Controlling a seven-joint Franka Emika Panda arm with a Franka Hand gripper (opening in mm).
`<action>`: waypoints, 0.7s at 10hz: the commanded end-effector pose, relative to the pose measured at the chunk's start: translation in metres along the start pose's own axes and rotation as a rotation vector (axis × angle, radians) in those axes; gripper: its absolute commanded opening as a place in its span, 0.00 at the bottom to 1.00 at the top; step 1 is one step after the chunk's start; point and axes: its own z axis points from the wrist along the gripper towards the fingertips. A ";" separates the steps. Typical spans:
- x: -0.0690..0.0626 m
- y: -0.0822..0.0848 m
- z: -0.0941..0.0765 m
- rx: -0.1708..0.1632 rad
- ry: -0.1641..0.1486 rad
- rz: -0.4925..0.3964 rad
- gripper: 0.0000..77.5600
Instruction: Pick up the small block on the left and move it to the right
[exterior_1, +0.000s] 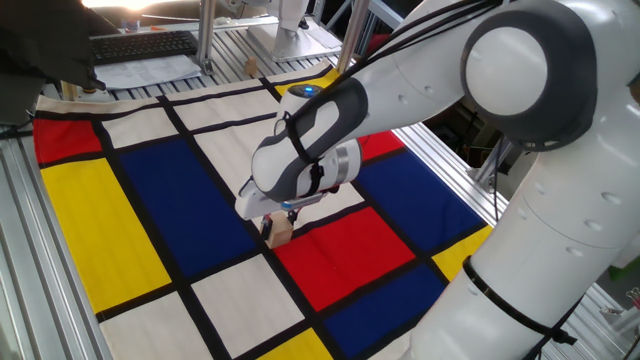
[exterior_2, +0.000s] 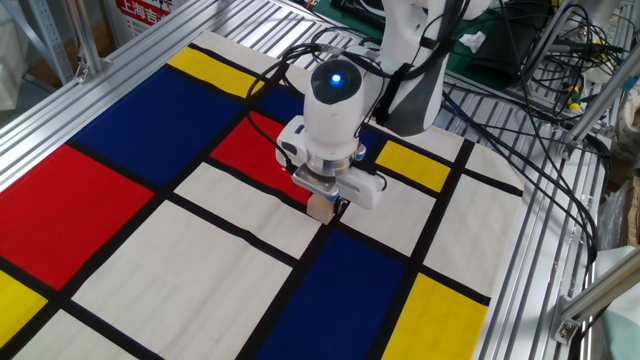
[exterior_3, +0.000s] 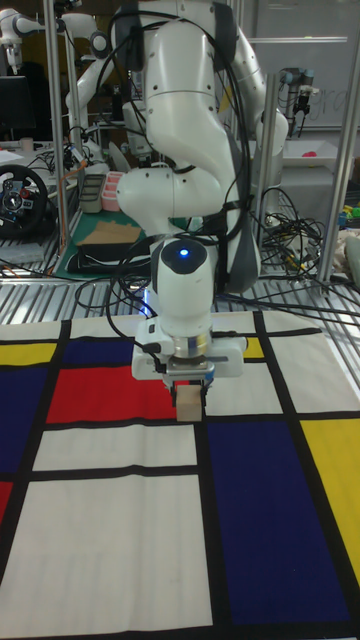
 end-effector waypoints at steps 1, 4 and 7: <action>-0.001 0.000 -0.001 -0.001 0.002 -0.016 0.01; 0.002 0.000 0.004 0.001 0.009 -0.021 0.01; 0.003 0.000 0.011 0.001 0.008 -0.018 0.01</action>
